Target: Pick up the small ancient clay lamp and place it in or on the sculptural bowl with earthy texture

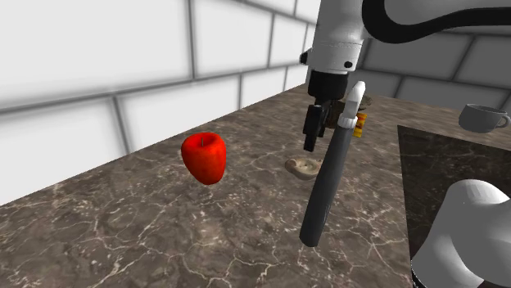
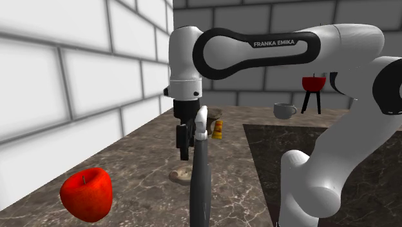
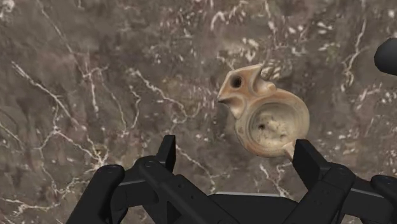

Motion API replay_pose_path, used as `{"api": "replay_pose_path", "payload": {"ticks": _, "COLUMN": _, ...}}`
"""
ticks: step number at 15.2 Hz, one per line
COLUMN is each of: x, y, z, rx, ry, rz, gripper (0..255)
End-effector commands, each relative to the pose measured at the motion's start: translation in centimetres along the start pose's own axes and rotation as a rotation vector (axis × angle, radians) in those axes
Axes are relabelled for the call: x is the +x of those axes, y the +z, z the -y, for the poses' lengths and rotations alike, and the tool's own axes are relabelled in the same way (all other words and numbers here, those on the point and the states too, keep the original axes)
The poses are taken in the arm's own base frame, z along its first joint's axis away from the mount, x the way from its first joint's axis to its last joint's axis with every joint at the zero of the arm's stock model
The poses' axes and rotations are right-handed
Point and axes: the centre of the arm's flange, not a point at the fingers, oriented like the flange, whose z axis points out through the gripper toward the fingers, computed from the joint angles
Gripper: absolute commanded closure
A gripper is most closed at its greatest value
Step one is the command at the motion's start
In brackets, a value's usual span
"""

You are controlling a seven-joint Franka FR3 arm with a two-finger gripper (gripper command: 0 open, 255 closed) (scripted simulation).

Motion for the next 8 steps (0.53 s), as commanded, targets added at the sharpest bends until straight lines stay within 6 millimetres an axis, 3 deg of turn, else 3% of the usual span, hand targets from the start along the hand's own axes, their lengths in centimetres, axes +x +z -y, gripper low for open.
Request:
{"api": "replay_pose_path", "payload": {"ticks": 1, "x": 0.7, "y": 0.1, "z": 2.3, "rx": 0.018, "ry": -0.047, "rz": 0.000, "gripper": 0}}
{"api": "replay_pose_path", "payload": {"ticks": 2, "x": 1.0, "y": 0.0, "z": 3.4, "rx": 0.025, "ry": -0.069, "rz": -0.001, "gripper": 0}}
{"api": "replay_pose_path", "payload": {"ticks": 8, "x": 1.0, "y": 3.2, "z": 3.5, "rx": 0.025, "ry": -0.069, "rz": -0.001, "gripper": 0}}
